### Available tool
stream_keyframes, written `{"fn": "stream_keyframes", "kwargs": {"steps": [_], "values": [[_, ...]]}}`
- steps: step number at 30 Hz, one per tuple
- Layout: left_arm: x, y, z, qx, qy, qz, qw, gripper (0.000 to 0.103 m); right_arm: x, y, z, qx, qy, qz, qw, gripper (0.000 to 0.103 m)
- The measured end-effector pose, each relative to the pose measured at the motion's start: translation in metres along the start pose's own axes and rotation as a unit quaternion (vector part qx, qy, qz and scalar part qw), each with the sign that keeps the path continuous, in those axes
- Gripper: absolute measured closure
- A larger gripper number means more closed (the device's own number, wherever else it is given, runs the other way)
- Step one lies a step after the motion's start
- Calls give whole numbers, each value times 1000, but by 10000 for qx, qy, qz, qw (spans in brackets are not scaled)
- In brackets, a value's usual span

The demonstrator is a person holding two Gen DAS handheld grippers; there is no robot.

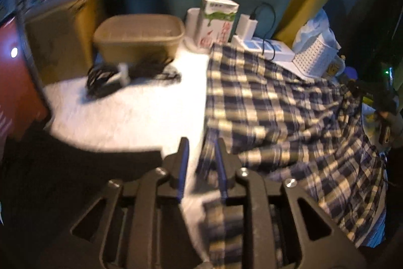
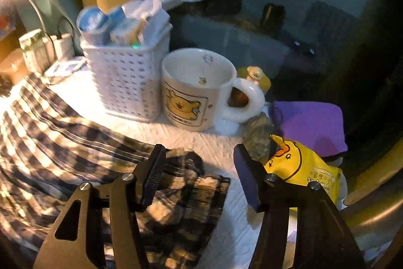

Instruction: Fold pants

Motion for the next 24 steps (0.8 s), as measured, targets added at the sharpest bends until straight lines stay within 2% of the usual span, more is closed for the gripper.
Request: {"fn": "stream_keyframes", "kwargs": {"steps": [4,7,13,16,18,22,24], "values": [[41,22,-23,240,-128,139,9995,66,9,-21,4,-102,-180,-315,9993,44],[65,42,-36,525,-269,182,9981,65,24,-42,9,-243,-372,-526,9976,44],[97,81,-75,1294,-219,49,9913,65,40,-64,-5,-497,-473,-980,9928,44],[122,83,-94,1294,-237,-73,9913,64,55,-73,-15,-638,-713,-1276,9872,44],[136,80,-103,1261,-212,-244,9915,63,67,-75,-19,-657,-843,-1310,9856,44],[158,77,-109,1248,-406,-222,9911,62,97,-86,-14,-780,-1316,-1474,9772,44],[162,80,-109,1323,-394,-290,9900,62,98,-91,-15,-837,-1187,-1470,9784,44]]}}
Point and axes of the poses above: each gripper's, at about its wrist camera, not at the fingertips, and x roughly the way its jaws point, y to its right, z to its underside, the point moved 2 cm from there along x, roughly the way its jaws point, and after that the axes turned 9 degrees about -z, right-handed, at the moved point
